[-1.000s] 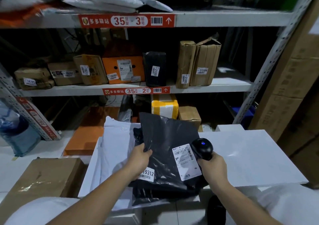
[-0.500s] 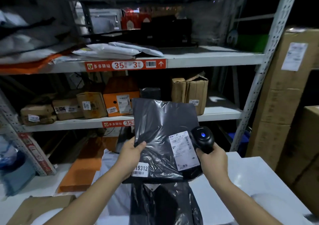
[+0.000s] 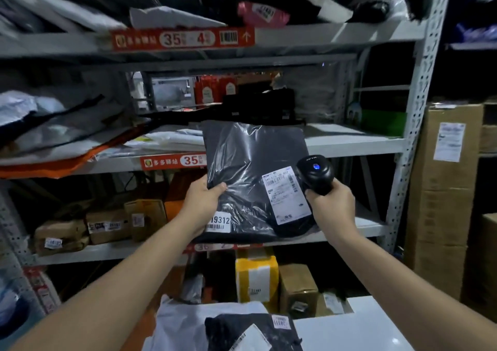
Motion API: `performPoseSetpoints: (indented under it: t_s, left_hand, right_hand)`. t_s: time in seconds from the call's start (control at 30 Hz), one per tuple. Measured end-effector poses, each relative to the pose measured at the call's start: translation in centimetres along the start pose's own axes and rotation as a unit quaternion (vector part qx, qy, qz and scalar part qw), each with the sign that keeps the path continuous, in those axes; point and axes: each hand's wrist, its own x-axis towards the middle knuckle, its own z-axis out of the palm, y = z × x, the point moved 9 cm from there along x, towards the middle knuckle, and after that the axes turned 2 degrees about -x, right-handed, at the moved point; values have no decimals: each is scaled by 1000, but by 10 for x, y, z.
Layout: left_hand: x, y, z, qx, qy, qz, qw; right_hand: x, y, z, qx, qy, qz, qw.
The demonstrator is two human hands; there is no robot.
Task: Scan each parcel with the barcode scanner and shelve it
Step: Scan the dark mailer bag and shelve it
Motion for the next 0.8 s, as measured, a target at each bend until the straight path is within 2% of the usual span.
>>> performPoseSetpoints:
  t_s: [0.23,0.37,0.57,0.67,0.73,0.8]
  left_hand:
    - [82,38,-1,13,8,-12,1000]
    - [136,47,-2,-6,14,-30,999]
    - [225,83,-4,-44,27,-33,998]
    - [258,93,-5,-101,1,-38,994]
    - [267,86,-18,6,22,-19,1000]
    - [258,84,-25,143,35,47,988]
  right_hand:
    - [87,-34,42,0,-11,14,1000]
    - [135,-43,71,39,-16,32,999]
    - [227,-67,115,35,17,45,998]
    - [265,-76,119,16,44,48,998]
    - [274,-72,120,-19,31,39,999]
    - [268,-60,122,-54,-1,20,998]
